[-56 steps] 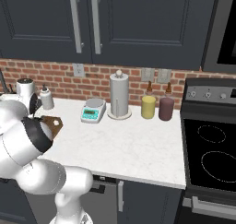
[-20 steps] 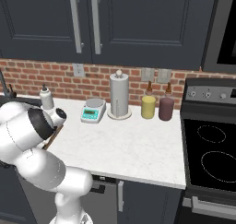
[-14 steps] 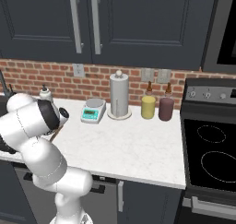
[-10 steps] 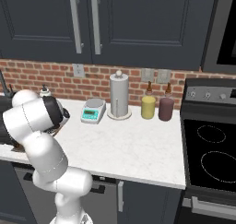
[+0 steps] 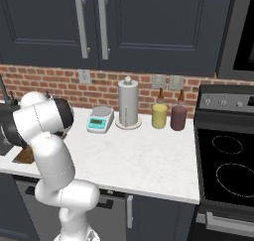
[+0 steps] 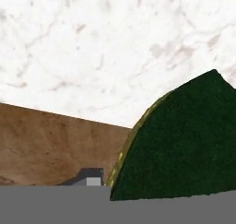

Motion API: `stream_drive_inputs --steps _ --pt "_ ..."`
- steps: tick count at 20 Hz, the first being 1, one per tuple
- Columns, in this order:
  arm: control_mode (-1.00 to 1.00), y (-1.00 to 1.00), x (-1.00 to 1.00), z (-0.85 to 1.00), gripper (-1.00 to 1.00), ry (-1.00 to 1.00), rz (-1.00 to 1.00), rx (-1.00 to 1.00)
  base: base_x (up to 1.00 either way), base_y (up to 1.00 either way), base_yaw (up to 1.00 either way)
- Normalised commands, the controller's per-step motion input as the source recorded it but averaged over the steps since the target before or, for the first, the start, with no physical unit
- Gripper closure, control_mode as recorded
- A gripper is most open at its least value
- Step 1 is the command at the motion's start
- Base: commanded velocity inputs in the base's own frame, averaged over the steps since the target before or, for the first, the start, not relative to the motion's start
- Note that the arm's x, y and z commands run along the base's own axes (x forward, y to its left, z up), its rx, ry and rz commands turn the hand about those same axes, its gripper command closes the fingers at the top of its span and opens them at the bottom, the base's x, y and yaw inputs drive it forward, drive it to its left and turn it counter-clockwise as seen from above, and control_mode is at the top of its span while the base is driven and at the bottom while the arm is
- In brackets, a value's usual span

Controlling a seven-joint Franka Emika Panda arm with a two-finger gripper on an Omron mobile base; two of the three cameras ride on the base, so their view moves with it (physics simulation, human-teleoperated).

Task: Pick up the sponge from the counter and clean the cutting board by briefly scrubbing or pressing down on the cutting board. Once finished, release the sponge.

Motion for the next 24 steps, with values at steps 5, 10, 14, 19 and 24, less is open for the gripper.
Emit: stream_drive_inputs --steps 5,10,14,19,24 --pt "-1.00 0.46 -0.04 -0.40 1.00 -0.12 0.00 0.01 0.00 0.00 0.00" --pt "-1.00 0.46 -0.03 -0.44 1.00 -0.15 0.00 0.01 0.00 0.00 0.00" --pt "-1.00 0.52 -0.02 -0.38 1.00 -0.18 0.00 0.00 0.00 0.00 0.00" --pt "-1.00 0.56 0.00 -0.24 1.00 -0.19 0.00 0.00 0.00 0.00 0.00" --pt "-1.00 0.57 0.00 -0.23 1.00 -0.17 0.00 0.00 0.00 0.00 0.00"
